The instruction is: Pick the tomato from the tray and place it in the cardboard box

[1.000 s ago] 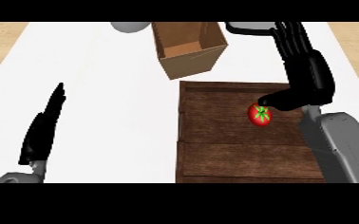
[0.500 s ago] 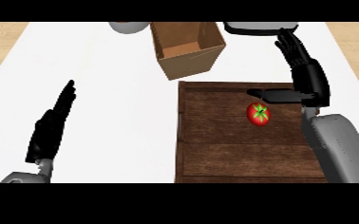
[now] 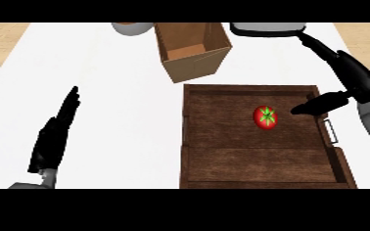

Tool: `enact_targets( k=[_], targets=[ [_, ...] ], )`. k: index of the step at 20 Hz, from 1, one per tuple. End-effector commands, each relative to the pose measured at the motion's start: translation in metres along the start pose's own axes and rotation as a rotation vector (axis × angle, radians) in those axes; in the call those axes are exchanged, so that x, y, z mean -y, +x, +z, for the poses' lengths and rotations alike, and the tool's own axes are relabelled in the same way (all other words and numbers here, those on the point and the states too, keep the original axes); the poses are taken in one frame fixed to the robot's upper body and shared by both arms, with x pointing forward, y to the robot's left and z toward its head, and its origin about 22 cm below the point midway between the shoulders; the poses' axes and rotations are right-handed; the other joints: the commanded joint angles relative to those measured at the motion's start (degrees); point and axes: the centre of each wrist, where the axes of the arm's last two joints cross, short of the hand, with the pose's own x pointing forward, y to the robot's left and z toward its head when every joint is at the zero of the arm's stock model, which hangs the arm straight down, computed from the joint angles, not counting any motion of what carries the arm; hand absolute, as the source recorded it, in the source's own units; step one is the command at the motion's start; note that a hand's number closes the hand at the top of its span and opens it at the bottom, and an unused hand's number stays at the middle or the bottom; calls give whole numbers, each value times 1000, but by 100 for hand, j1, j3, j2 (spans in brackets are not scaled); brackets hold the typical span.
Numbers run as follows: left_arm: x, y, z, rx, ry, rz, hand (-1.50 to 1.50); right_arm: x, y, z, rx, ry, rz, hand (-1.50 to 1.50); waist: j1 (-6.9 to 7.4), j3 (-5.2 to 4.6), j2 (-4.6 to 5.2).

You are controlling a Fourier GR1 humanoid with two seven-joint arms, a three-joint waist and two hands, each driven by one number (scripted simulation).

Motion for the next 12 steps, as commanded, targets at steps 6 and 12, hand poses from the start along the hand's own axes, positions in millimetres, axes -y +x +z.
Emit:
enact_targets(
  k=[6,12],
  targets=[
    [10,4,-2,10,-5,-1,0,1,42,-4,-196,477,330,-150,-25,-1,2],
    [9,1,7,3,-14,5,0,-27,75,-11,-255,502,346,-150,-12,8,12]
  ],
)
